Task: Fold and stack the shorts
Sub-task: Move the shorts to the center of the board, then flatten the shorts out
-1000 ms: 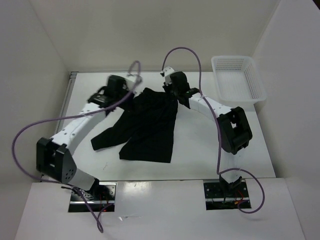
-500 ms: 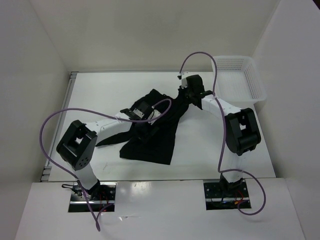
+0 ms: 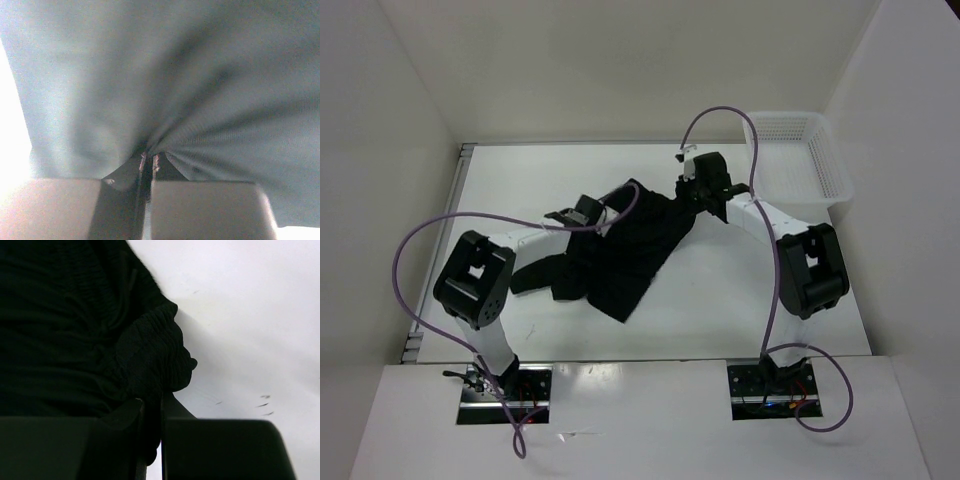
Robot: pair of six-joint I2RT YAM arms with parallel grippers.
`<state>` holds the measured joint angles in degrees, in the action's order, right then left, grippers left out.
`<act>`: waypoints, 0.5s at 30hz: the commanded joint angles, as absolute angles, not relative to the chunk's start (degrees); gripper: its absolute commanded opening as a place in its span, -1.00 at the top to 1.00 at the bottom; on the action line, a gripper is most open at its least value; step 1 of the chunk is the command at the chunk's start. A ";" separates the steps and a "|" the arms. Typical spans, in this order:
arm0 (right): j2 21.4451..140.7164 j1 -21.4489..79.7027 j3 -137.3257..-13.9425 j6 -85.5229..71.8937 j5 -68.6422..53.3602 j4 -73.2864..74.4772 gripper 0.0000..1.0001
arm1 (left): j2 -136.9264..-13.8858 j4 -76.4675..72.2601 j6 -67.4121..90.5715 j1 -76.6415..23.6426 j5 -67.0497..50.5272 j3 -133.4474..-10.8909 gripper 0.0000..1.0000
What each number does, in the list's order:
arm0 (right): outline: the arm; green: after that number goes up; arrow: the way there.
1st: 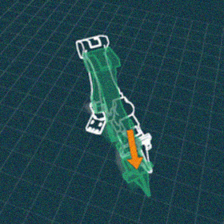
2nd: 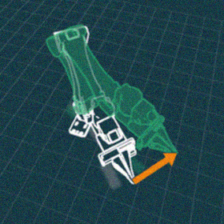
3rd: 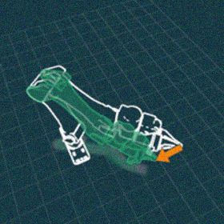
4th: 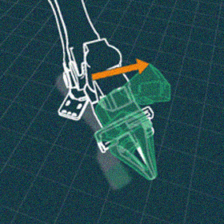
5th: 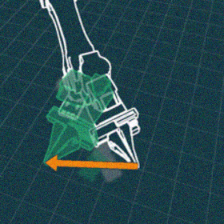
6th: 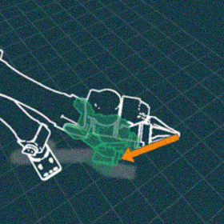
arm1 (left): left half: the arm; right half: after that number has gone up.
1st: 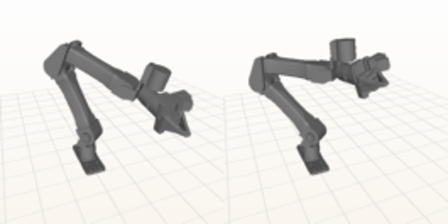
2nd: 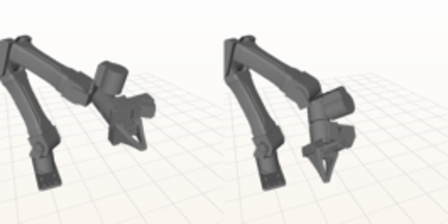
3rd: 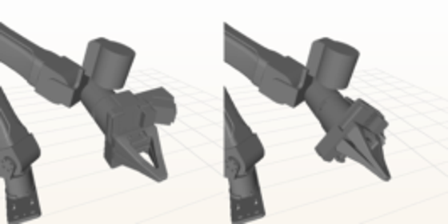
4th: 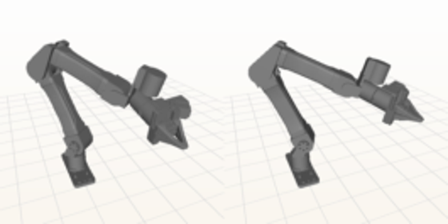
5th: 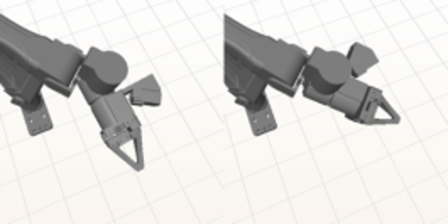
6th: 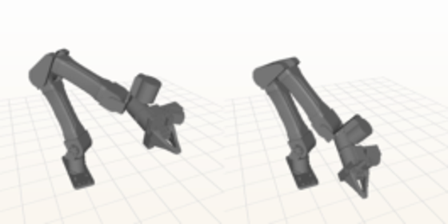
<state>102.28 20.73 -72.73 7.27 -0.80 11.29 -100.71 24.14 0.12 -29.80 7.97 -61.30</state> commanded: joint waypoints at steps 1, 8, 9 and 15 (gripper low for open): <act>95.46 21.09 -72.42 -0.24 -5.00 13.97 1.00 | -103.79 14.87 0.00 -19.71 16.43 -66.60 1.00; 95.44 21.09 -67.42 -13.62 -14.06 10.11 0.20 | -104.42 15.20 0.00 -16.95 14.51 -80.16 -0.26; 95.45 21.09 -67.41 -12.84 -12.67 10.11 0.08 | -102.24 17.29 0.00 -19.14 12.85 -79.63 -0.32; 94.22 21.09 -66.01 -5.20 -2.82 9.05 -0.40 | -87.93 25.64 0.00 -23.81 8.80 -61.57 -0.40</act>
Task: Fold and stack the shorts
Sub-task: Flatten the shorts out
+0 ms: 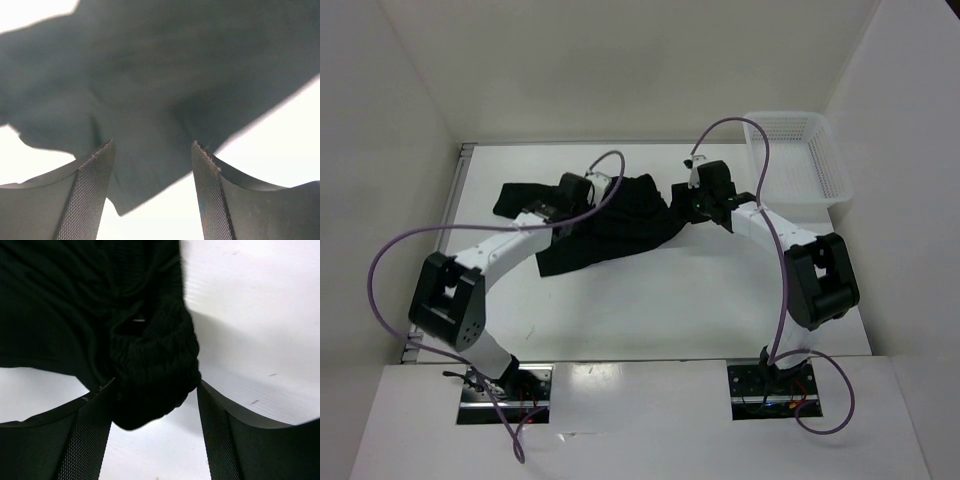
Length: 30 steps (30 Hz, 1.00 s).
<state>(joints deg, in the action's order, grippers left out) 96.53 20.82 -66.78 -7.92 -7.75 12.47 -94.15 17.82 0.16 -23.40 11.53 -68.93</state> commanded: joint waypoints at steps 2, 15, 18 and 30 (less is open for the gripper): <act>93.69 21.09 -65.30 -4.57 -2.81 9.05 -0.40 | -84.57 29.59 0.00 -23.82 8.79 -58.02 -0.40; 94.21 18.37 -68.82 -4.66 -10.72 12.92 -0.46 | -88.76 20.31 0.00 -18.72 11.78 -49.05 -0.45; 94.22 18.37 -65.76 -2.56 -10.72 12.39 -0.53 | -90.43 18.29 0.00 -18.72 11.78 -47.03 -0.45; 99.22 18.37 -59.59 0.00 -12.12 6.50 -0.61 | -93.43 19.15 0.00 -17.05 10.63 -47.02 0.84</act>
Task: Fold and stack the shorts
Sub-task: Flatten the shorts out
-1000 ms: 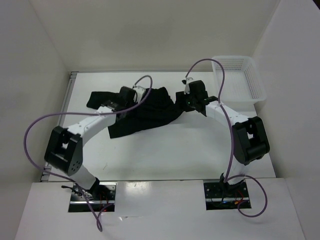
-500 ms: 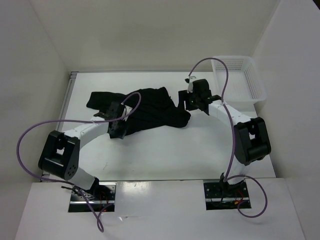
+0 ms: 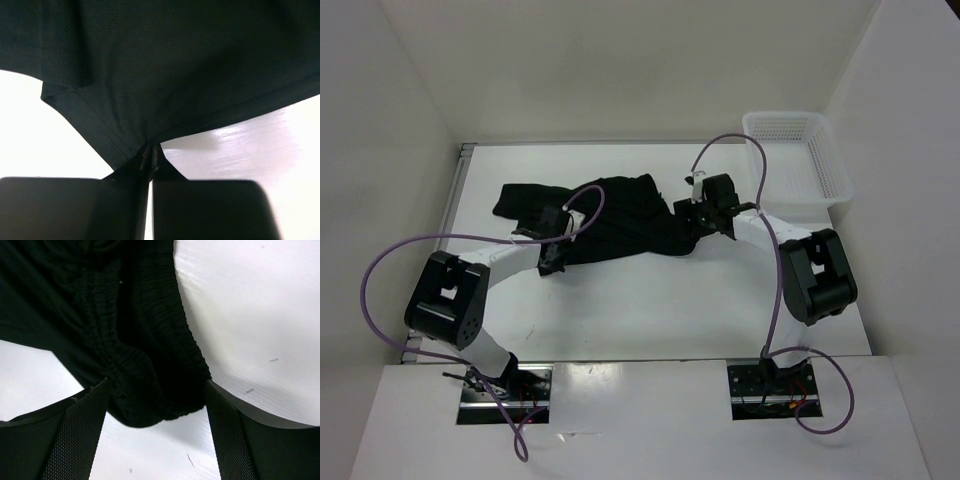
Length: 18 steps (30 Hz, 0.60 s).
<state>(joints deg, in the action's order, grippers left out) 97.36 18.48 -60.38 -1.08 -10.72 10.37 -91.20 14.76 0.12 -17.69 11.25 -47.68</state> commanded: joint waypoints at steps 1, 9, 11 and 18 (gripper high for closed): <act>99.92 18.37 -59.59 -1.13 -12.13 6.50 -0.61 | -92.91 20.20 0.00 -17.05 10.63 -47.02 1.00; 104.33 18.37 -62.84 -2.46 -8.98 12.02 -0.50 | -87.64 27.06 0.00 -17.05 10.63 -49.48 1.00; 102.23 18.37 -61.79 -0.36 -6.16 12.66 -0.59 | -87.10 27.60 0.00 -16.52 10.63 -50.71 1.00; 102.30 18.37 -58.89 -0.88 -12.30 12.66 -0.13 | -86.48 29.00 0.00 -16.52 10.11 -51.24 1.00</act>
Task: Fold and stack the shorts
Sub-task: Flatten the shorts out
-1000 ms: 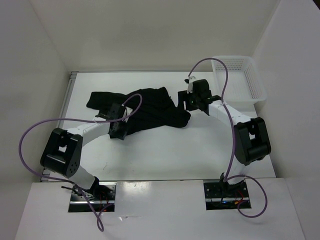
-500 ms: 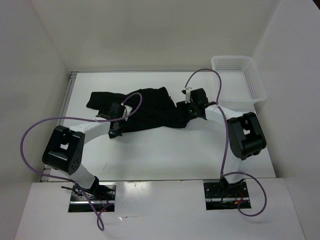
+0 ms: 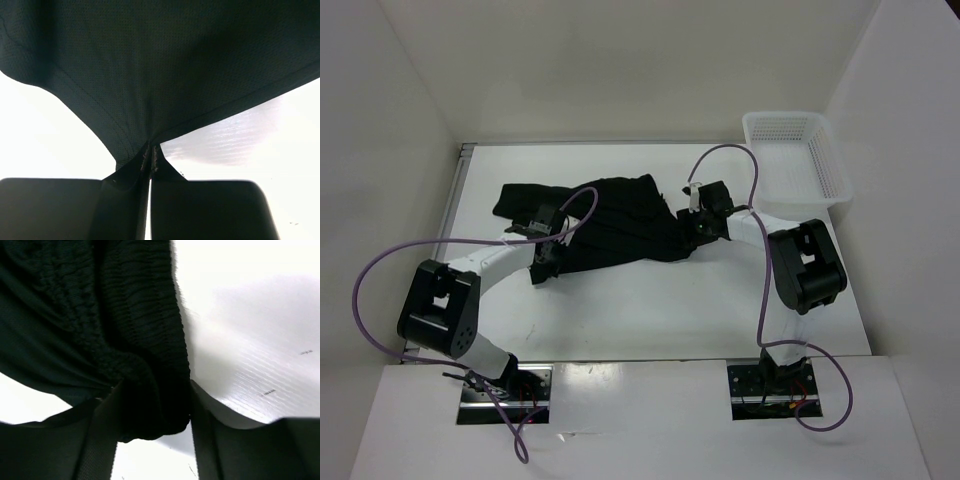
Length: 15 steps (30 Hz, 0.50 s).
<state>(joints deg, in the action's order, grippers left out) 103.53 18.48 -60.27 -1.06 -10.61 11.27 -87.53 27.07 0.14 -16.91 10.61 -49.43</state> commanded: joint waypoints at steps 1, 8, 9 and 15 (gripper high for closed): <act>102.83 18.37 -58.89 -0.88 -12.91 11.87 -0.10 | -86.48 29.00 0.00 -16.52 10.11 -51.76 1.00; 105.56 18.37 -67.31 -1.41 -12.22 9.58 0.99 | -86.48 26.74 0.00 -16.52 10.10 -53.61 1.00; 106.43 18.37 -69.24 -1.41 -11.69 9.58 1.00 | -86.48 25.76 0.00 -16.00 10.63 -54.57 1.00; 112.93 18.37 -105.63 -5.09 -8.01 14.58 1.00 | -96.66 17.40 0.00 -9.08 14.24 -91.70 1.00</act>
<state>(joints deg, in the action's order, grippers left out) 113.30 18.48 -87.64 -2.37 -10.85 16.93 -93.80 28.29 0.08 -13.23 11.55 -69.89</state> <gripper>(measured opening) 0.029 0.007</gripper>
